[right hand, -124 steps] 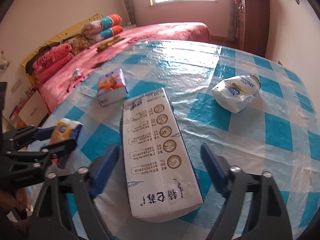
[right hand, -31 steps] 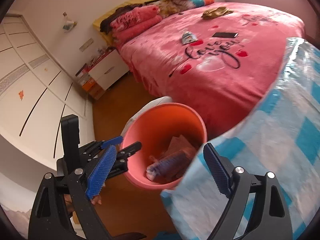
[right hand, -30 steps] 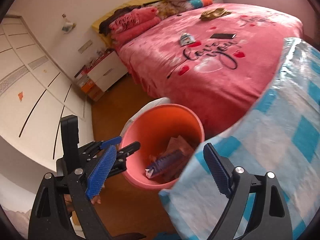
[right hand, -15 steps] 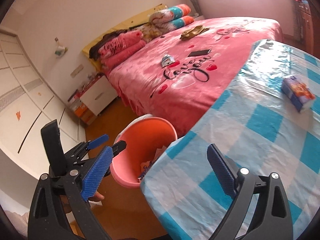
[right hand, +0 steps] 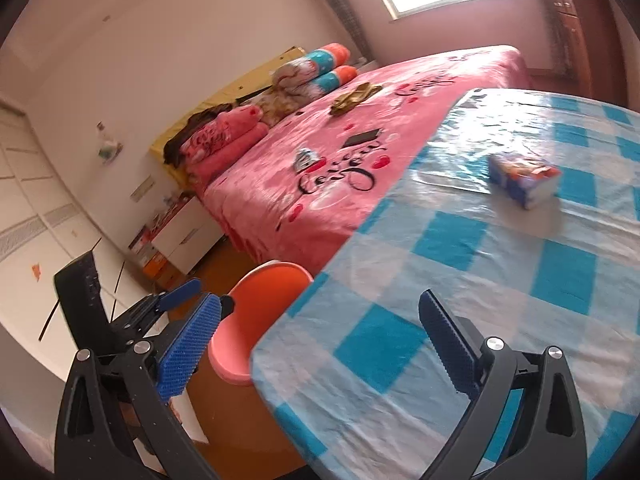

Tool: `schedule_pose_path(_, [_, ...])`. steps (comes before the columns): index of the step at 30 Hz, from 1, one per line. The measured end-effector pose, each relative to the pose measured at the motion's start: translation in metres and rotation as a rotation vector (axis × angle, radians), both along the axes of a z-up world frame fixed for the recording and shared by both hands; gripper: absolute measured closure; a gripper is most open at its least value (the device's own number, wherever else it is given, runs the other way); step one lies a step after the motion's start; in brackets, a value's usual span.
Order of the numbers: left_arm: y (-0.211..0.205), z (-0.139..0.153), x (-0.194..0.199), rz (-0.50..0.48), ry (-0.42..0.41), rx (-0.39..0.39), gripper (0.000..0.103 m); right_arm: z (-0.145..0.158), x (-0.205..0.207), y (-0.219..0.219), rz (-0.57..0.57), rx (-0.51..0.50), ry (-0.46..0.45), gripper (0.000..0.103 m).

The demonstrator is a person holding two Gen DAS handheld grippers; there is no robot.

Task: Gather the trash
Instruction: 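Bring both open tools back over the table toward the remaining trash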

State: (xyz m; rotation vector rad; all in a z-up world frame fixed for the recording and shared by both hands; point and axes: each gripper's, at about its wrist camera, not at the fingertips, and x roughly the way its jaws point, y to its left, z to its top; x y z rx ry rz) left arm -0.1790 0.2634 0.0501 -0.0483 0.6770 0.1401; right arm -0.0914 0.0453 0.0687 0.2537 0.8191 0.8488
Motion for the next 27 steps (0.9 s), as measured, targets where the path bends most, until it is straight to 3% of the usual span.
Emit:
schedule_pose_path(8, [-0.027,0.000,0.007,-0.051,0.072,0.013,0.021,-0.009,0.002,-0.026,-0.060,0.015,0.033,0.005])
schedule_pose_path(27, [-0.091,0.008,0.019,-0.168,0.116,0.029,0.021,-0.028,0.023,-0.110,-0.211,0.083,0.083,0.005])
